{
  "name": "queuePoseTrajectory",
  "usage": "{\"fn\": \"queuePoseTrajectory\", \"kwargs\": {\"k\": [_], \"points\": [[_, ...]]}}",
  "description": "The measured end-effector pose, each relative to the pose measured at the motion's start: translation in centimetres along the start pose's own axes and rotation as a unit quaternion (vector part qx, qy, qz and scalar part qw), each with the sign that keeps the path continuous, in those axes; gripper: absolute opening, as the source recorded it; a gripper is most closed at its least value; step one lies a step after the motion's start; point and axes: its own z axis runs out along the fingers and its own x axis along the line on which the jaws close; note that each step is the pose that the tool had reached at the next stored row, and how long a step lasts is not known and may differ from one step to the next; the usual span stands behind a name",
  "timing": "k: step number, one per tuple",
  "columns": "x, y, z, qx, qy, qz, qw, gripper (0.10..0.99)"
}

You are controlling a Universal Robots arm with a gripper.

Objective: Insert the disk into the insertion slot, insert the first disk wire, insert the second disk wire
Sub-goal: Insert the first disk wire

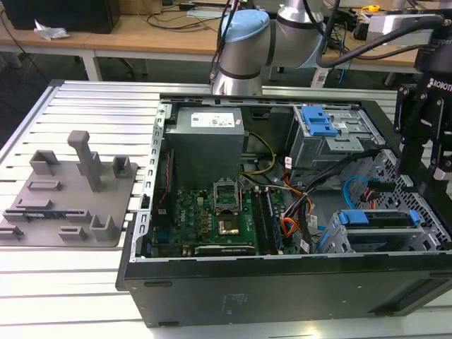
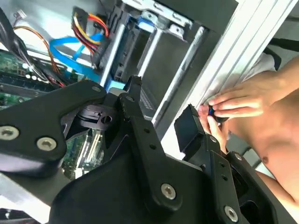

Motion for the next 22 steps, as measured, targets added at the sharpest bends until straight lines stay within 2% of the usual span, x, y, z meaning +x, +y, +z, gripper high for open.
{"fn": "queuePoseTrajectory", "kwargs": {"k": [2,3,4,9,17,22], "points": [[-2.34,-0.18,-0.27,0.0009,0.0084,0.000,1.0000,0.561],[-2.92,-0.11,-0.27,0.0008,0.0085,0.000,1.0000,0.561],[-3.14,-0.09,-0.17,0.0009,0.0085,0.000,1.0000,0.561],[-3.41,0.04,0.54,0.0046,0.0083,0.003,0.9999,0.561],[-3.91,0.34,2.00,0.0059,0.0086,0.011,0.9999,0.561],[-4.32,0.41,2.50,0.0095,0.0099,0.012,0.9998,0.561]]}}
